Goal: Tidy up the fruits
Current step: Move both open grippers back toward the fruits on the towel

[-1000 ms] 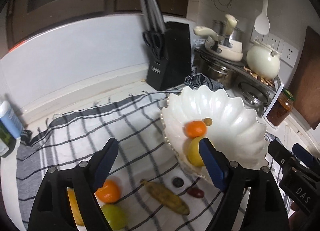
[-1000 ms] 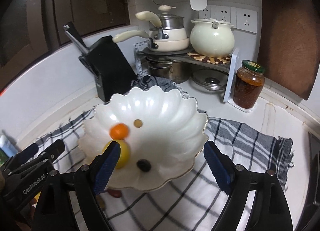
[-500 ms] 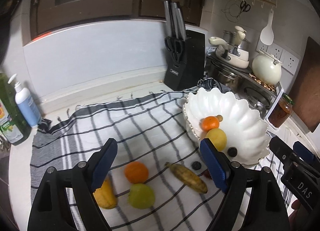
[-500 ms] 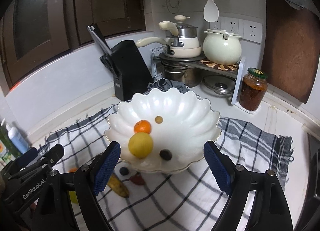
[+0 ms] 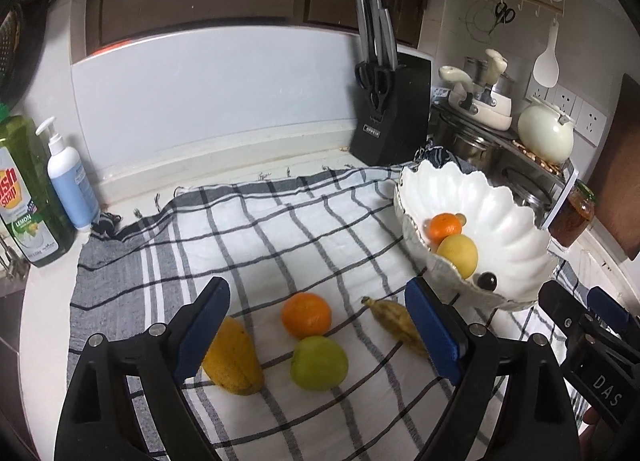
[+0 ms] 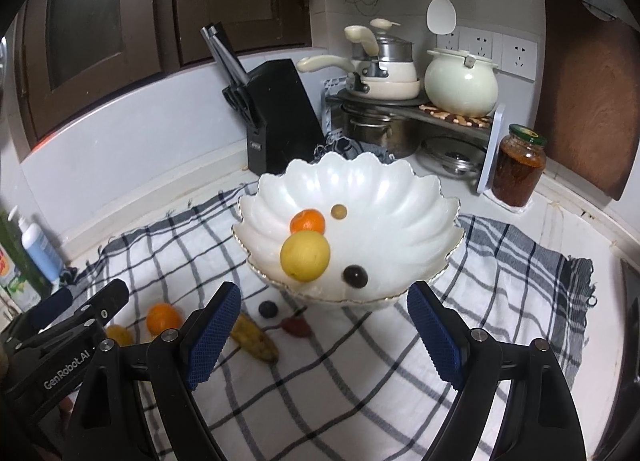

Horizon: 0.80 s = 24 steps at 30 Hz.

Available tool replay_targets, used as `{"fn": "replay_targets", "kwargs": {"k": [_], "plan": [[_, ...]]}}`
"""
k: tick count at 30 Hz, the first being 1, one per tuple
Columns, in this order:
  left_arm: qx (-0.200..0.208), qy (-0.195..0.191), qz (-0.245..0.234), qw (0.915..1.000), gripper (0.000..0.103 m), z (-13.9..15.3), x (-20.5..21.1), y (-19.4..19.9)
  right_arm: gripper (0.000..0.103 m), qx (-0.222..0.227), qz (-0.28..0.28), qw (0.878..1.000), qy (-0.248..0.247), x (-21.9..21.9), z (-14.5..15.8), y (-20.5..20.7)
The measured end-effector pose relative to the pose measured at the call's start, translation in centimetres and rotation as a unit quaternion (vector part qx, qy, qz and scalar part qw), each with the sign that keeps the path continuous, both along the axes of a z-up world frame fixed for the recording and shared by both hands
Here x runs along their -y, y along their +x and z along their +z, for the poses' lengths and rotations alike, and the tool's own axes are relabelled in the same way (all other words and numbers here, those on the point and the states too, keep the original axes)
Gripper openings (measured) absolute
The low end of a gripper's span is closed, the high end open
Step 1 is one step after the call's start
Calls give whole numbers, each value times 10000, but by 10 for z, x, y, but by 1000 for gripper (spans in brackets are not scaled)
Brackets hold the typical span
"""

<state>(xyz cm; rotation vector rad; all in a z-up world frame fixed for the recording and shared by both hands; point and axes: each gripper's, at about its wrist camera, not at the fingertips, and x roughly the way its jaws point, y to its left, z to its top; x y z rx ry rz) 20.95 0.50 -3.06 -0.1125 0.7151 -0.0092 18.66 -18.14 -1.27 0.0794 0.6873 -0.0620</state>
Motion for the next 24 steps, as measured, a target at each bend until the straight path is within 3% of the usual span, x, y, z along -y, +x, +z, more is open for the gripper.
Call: {"fn": "replay_targets", "kwargs": {"k": [20, 24], "plan": [[-321, 198, -236, 9990, 89, -55, 8, -5, 86, -346, -46, 9993, -103, 1, -48, -7], [-404, 261, -272, 9985, 85, -65, 11, -2, 86, -408, -45, 9991, -94, 3, -54, -6]]}}
